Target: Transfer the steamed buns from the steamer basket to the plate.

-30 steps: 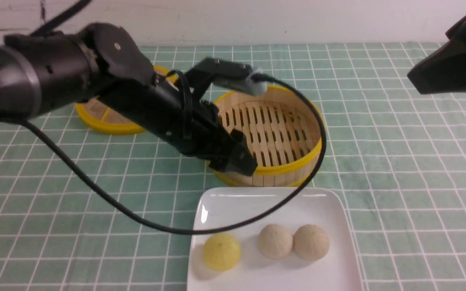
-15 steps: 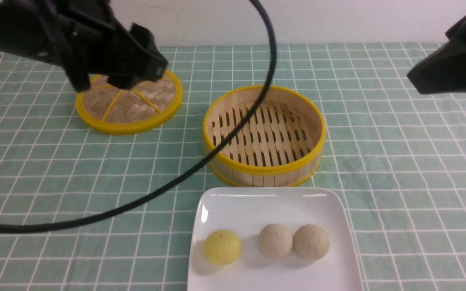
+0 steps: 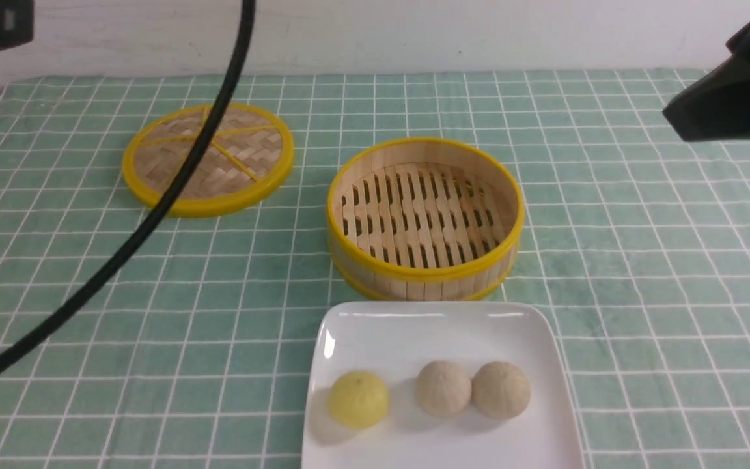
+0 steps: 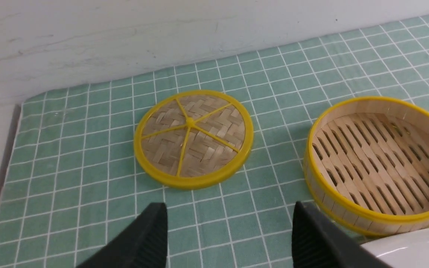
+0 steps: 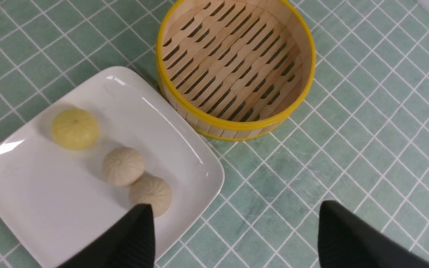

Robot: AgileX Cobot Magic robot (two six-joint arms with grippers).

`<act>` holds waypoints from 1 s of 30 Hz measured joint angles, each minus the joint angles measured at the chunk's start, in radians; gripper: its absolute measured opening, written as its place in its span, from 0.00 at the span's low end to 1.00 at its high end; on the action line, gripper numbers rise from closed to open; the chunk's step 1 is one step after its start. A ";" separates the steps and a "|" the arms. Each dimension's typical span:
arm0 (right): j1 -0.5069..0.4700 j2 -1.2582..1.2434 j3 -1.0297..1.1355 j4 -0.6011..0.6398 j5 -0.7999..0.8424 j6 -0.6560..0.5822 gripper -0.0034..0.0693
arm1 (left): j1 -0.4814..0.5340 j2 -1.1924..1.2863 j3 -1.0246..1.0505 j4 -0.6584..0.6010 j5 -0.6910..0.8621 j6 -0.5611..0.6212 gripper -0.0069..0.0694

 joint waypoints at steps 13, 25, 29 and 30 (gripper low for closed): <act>0.000 -0.082 0.001 -0.201 -0.269 0.055 0.83 | 0.000 -0.084 0.036 0.262 0.074 -0.088 0.62; 0.000 -0.337 0.001 -0.421 -0.316 0.218 0.83 | 0.000 -0.085 0.039 0.296 -0.056 -0.113 0.60; 0.000 -0.439 0.001 -0.419 -0.264 0.218 0.83 | 0.000 -0.081 0.039 0.296 -0.111 -0.145 0.60; 0.000 -0.459 -0.001 -0.419 -0.248 0.218 0.83 | 0.000 -0.078 0.039 0.296 -0.114 -0.147 0.60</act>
